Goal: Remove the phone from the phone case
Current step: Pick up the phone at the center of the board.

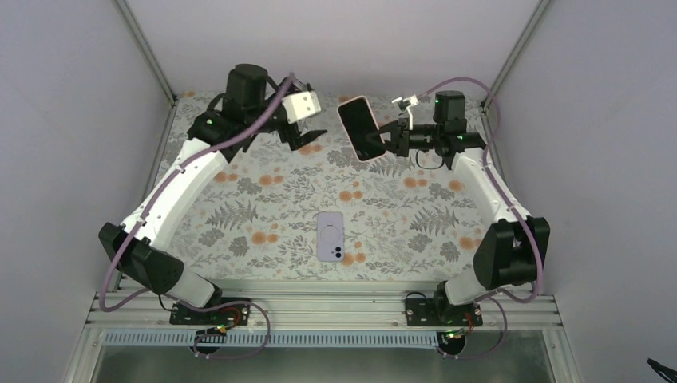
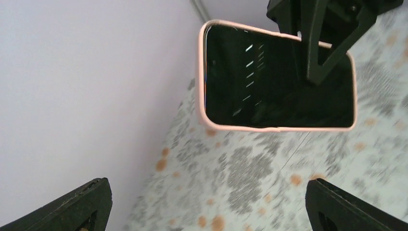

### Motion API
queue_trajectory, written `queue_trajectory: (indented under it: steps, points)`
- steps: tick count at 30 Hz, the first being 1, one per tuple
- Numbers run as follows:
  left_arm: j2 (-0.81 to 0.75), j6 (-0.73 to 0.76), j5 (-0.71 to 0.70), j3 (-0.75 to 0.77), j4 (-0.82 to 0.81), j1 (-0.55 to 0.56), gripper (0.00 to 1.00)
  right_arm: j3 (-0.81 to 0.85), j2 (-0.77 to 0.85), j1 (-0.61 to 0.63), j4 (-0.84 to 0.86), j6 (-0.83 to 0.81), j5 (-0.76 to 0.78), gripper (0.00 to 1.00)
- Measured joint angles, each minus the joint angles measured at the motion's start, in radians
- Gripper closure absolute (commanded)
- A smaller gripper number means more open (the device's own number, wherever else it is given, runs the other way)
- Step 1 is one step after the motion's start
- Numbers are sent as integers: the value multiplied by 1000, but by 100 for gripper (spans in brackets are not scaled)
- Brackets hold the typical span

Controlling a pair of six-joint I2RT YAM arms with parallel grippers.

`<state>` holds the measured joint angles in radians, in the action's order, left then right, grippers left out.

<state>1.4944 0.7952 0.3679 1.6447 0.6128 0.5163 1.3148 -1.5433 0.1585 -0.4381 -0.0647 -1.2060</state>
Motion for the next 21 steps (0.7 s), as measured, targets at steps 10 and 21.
queue_trajectory:
  steps: [10, 21]
  points:
    - [27, -555, 479, 29, -141, -166, 8, 30, 99, -2, 371, 334, -76, 96]
    - [24, -1076, 756, -147, -579, -156, 22, 33, 127, 0, 676, 649, -92, 96]
